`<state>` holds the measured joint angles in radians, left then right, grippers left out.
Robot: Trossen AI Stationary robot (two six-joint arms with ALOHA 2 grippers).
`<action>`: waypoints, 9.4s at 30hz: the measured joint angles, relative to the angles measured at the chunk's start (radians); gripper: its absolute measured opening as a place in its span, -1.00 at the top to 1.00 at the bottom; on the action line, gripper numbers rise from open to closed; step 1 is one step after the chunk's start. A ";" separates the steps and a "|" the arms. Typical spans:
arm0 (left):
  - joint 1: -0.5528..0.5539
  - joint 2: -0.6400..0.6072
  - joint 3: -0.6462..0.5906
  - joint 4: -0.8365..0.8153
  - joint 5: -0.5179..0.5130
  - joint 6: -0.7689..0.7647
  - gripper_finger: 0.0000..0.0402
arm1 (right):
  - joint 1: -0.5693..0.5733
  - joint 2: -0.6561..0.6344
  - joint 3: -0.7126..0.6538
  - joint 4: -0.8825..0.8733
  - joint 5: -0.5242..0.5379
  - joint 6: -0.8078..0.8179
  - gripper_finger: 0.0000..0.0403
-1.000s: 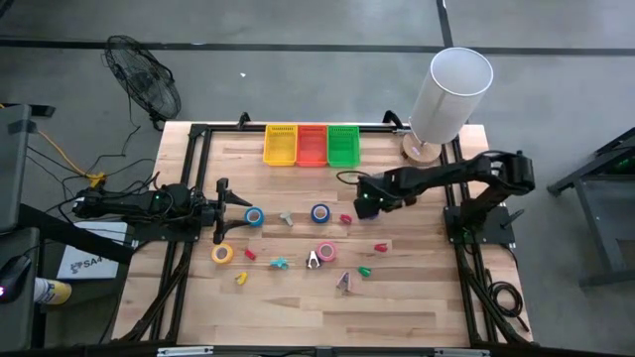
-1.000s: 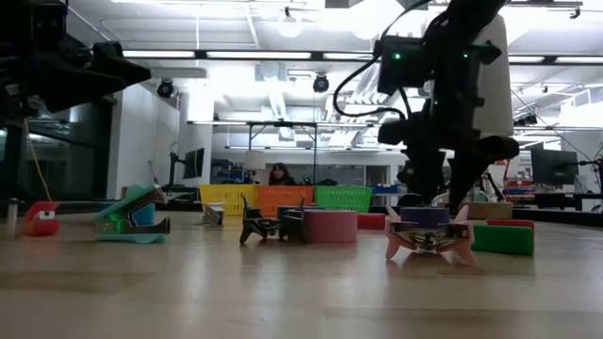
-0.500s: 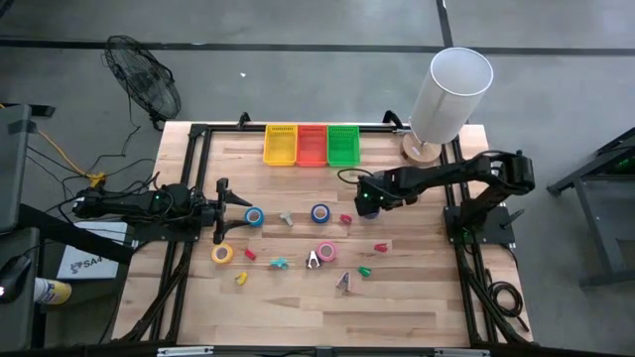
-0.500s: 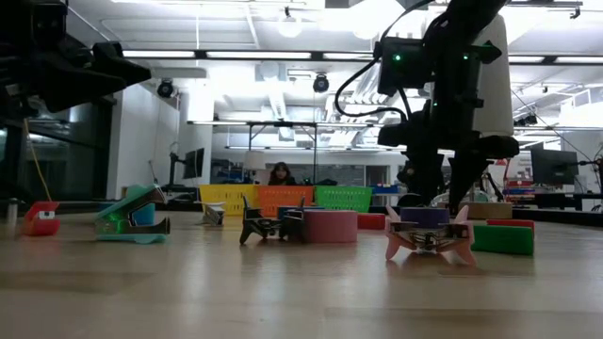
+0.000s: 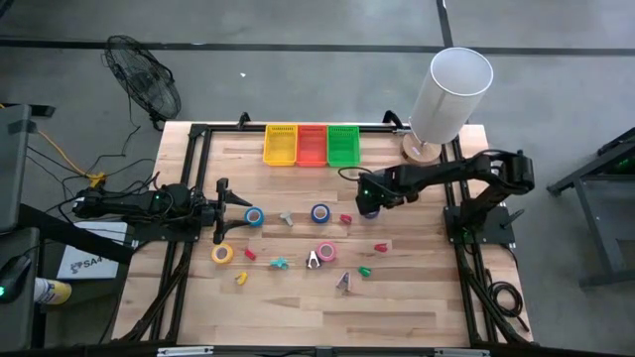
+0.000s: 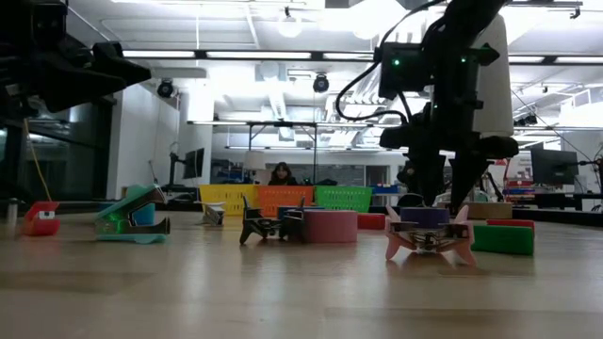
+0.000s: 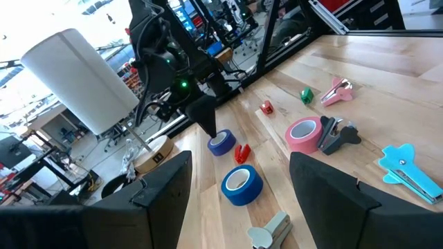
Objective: Pick and place Stapler, Stapler remover, tape
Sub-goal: Put the violet tape into the green basket, then put the blue tape into the green basket
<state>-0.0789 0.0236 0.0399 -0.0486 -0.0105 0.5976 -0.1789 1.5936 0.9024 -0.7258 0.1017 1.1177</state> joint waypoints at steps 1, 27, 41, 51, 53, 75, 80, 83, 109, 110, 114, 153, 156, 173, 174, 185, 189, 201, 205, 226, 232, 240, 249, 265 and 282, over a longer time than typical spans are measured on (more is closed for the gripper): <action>0.000 0.000 0.000 0.000 0.000 0.000 -0.19 | -0.004 0.005 0.000 0.003 0.000 -0.005 0.01; 0.000 0.000 0.000 0.000 0.000 0.000 -0.19 | -0.018 0.101 -0.002 0.041 -0.060 -0.129 0.61; 0.000 0.000 0.000 0.000 0.000 0.000 -0.19 | -0.069 0.053 -0.001 0.262 0.001 -0.247 0.83; 0.000 0.000 0.000 0.000 0.000 0.000 -0.19 | -0.175 0.055 0.111 0.462 0.136 -0.389 0.83; 0.000 0.000 0.000 0.001 0.000 0.000 -0.19 | -0.182 0.055 0.147 0.473 0.188 -0.426 0.83; 0.000 0.000 0.000 0.001 0.000 0.000 -0.19 | -0.180 0.253 0.196 0.665 0.633 -0.713 0.83; 0.000 0.000 0.000 0.001 0.000 0.000 -0.19 | -0.179 0.301 0.196 0.673 0.663 -0.620 0.83; 0.000 0.000 0.000 0.002 0.000 0.000 -0.19 | -0.172 0.307 0.195 0.688 0.679 -0.620 0.83; 0.000 0.000 0.000 0.002 0.000 0.000 -0.19 | -0.170 0.307 0.195 0.634 0.538 -0.521 0.77; 0.000 0.000 0.000 0.002 0.000 0.000 -0.19 | -0.170 0.307 0.195 0.632 0.539 -0.515 0.77; 0.000 0.000 0.000 0.002 0.000 0.000 -0.19 | -0.171 0.307 0.195 0.632 0.540 -0.514 0.73; 0.000 0.000 0.000 0.002 0.000 0.000 -0.19 | -0.090 0.151 0.196 0.606 -0.136 -1.007 0.36; 0.000 0.000 0.000 0.002 0.000 0.000 -0.19 | -0.053 0.151 0.196 0.606 -0.190 -1.099 0.36; 0.000 0.000 0.000 0.002 0.000 0.000 -0.19 | 0.105 0.200 0.196 0.639 -0.131 -1.232 0.35; 0.000 0.000 0.000 0.002 0.000 0.000 -0.19 | 0.108 0.206 0.196 0.641 -0.121 -1.235 0.35; 0.000 0.000 0.000 0.002 0.000 0.000 -0.19 | 0.116 0.215 0.196 0.653 -0.104 -1.158 0.00; 0.000 0.000 0.000 0.002 0.000 0.000 -0.19 | 0.120 0.229 0.196 0.653 -0.144 -1.144 -0.12; 0.000 0.000 0.000 0.002 0.000 0.000 -0.19 | 0.135 0.247 0.196 0.634 -0.154 -1.151 -0.12; 0.000 0.000 0.000 0.002 0.000 0.000 -0.19 | 0.135 0.247 0.205 0.606 -0.154 -1.152 -0.12; 0.000 0.000 0.000 0.002 -0.002 0.000 -0.19 | 0.141 0.403 0.519 0.166 -0.145 -1.258 -0.11; 0.000 0.000 0.000 0.002 0.001 0.000 -0.19 | 0.140 0.466 0.560 0.151 -0.138 -1.301 -0.11; 0.000 0.000 0.000 0.002 0.001 0.000 -0.19 | 0.140 0.504 0.558 0.154 -0.142 -1.305 -0.11; 0.000 0.000 0.000 0.002 0.000 0.000 -0.19 | 0.140 0.504 0.558 0.151 -0.130 -1.316 0.14; 0.000 0.000 0.000 0.002 0.000 0.000 -0.19 | 0.134 0.500 0.556 0.125 -0.137 -1.227 0.84; 0.000 0.000 0.000 0.002 0.000 0.000 -0.19 | 0.021 0.346 0.556 0.037 0.035 -1.012 0.83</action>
<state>-0.0791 0.0235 0.0395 -0.0463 -0.0101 0.5976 -0.1581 1.9400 1.4586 -0.6888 0.1363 0.1060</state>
